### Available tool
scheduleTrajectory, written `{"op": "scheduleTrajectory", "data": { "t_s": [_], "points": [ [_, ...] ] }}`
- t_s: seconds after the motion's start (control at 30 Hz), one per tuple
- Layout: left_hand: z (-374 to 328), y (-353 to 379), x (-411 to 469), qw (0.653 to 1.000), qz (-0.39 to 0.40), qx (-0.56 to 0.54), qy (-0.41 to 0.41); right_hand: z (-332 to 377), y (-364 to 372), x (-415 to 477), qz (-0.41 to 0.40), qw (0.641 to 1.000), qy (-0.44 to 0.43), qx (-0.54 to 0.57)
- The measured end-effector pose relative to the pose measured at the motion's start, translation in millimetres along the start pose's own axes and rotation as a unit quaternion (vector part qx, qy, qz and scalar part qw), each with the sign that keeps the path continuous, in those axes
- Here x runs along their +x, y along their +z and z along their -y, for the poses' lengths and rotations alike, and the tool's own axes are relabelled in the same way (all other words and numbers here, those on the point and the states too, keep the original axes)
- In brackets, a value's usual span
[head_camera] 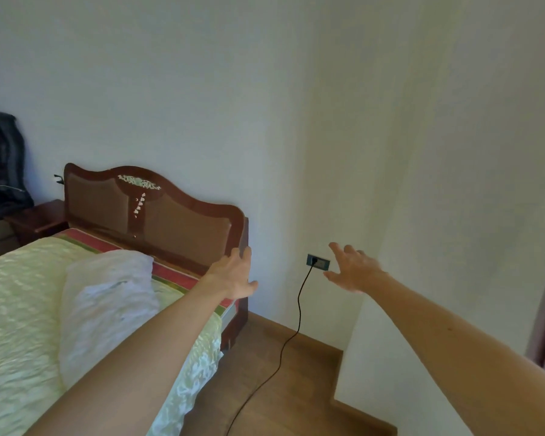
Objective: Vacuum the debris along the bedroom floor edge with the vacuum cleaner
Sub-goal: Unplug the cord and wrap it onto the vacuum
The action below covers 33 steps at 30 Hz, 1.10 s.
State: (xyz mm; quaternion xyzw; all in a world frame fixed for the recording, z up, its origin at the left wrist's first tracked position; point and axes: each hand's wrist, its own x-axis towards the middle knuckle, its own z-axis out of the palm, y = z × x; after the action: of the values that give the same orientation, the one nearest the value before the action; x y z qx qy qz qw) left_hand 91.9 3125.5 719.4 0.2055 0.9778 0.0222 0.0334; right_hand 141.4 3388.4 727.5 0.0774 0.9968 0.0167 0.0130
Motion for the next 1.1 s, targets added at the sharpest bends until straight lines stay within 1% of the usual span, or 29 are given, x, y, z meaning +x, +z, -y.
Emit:
{"op": "scheduleTrajectory", "data": {
  "t_s": [0.23,0.5,0.87,1.1],
  "points": [
    [34.1,-3.1,92.8,1.000,0.012,-0.020,0.011,-5.3,-12.8,81.0,-0.006,0.999,0.038,0.030],
    [54.3,-14.5,181.3,0.999,0.014,0.004,0.033,-15.1,-9.5,147.1,-0.011,0.998,0.061,0.027],
    [32.9,3.6,284.7,0.996,0.021,0.021,0.085,-58.2,12.6,210.9,0.010,0.995,0.096,0.028],
    [20.9,17.2,352.6,0.995,0.021,0.026,0.090,-86.3,31.6,276.0,0.027,0.995,0.094,0.035]
  ]
}}
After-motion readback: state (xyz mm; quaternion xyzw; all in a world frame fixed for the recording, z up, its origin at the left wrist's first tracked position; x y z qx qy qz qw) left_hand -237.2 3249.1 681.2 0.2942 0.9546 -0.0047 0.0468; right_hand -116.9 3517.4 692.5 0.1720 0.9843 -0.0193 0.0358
